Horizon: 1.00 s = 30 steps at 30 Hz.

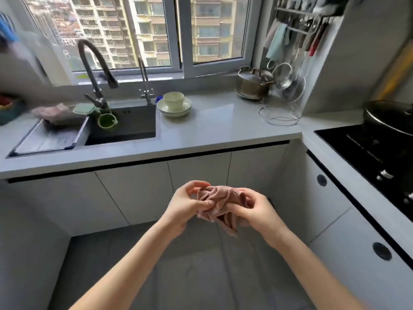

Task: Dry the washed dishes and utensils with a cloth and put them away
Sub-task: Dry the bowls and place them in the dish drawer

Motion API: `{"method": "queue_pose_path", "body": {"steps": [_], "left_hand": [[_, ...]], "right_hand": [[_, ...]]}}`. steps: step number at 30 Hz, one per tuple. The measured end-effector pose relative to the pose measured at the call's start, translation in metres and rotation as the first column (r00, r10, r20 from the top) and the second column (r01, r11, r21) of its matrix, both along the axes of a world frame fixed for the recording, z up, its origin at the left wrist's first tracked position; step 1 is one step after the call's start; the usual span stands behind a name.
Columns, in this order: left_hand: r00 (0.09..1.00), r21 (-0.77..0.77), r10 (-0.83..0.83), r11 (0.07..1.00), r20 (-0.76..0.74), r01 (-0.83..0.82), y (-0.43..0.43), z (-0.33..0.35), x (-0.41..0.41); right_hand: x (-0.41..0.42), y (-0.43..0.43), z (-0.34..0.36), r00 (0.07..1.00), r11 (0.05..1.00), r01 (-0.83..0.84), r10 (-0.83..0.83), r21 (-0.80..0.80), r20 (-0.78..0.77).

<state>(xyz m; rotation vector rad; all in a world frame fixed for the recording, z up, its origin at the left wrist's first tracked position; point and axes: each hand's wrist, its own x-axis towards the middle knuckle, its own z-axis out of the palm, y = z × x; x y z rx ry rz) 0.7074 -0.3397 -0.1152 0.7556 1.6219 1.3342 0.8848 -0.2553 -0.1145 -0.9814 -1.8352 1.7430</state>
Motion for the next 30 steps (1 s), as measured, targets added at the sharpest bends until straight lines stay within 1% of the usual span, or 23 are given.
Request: {"method": "queue_pose_path", "body": {"steps": [3, 6, 10, 12, 14, 15, 18, 20, 22, 27, 29, 30], "left_hand": [[0.995, 0.079, 0.078, 0.994, -0.064, -0.073, 0.031, 0.003, -0.042], [0.988, 0.151, 0.108, 0.985, -0.114, -0.090, 0.075, 0.006, -0.082], [0.994, 0.163, 0.016, 0.987, -0.112, 0.002, 0.145, 0.013, -0.149], [0.997, 0.136, 0.025, 0.991, -0.067, -0.015, 0.182, 0.017, -0.192], [0.996, 0.110, 0.082, 0.990, 0.047, -0.086, 0.217, 0.019, -0.235], [0.990, 0.089, 0.115, 0.988, 0.080, -0.122, 0.233, 0.019, -0.255], [0.965, 0.015, 0.258, 0.966, 0.050, -0.259, 0.278, 0.014, -0.310], [0.931, -0.034, 0.360, 0.933, 0.064, -0.359, 0.304, 0.005, -0.340], [0.901, -0.109, 0.427, 0.902, 0.077, -0.418, 0.331, -0.009, -0.366], [0.858, -0.269, 0.492, 0.855, 0.149, -0.443, 0.417, -0.042, -0.430], [0.868, -0.325, 0.479, 0.848, 0.128, -0.419, 0.458, -0.056, -0.458], [0.879, -0.343, 0.469, 0.842, 0.085, -0.416, 0.474, -0.062, -0.468]], "right_hand": [[-0.059, 0.039, 0.003, 0.999, 0.998, 0.000, -0.003, -0.056, -0.042], [-0.125, 0.083, 0.006, 0.999, 0.997, -0.009, 0.006, -0.072, -0.037], [-0.211, 0.158, 0.009, 0.999, 0.999, -0.039, 0.038, -0.021, -0.021], [-0.249, 0.202, 0.007, 0.999, 0.999, -0.040, 0.039, -0.012, -0.031], [-0.284, 0.245, 0.005, 0.998, 0.999, -0.036, 0.035, -0.028, -0.053], [-0.300, 0.265, 0.002, 0.998, 0.999, -0.030, 0.027, -0.038, -0.065], [-0.342, 0.318, -0.001, 0.996, 0.999, 0.012, -0.015, -0.040, -0.083], [-0.363, 0.347, -0.005, 0.995, 0.997, 0.063, -0.065, -0.038, -0.075], [-0.379, 0.370, -0.014, 0.991, 0.992, 0.119, -0.121, -0.033, -0.056], [-0.410, 0.419, -0.031, 0.971, 0.971, 0.238, -0.238, 0.007, 0.024], [-0.422, 0.437, -0.036, 0.957, 0.960, 0.281, -0.281, 0.013, 0.069], [-0.426, 0.441, -0.037, 0.956, 0.961, 0.278, -0.278, 0.009, 0.096]]}}
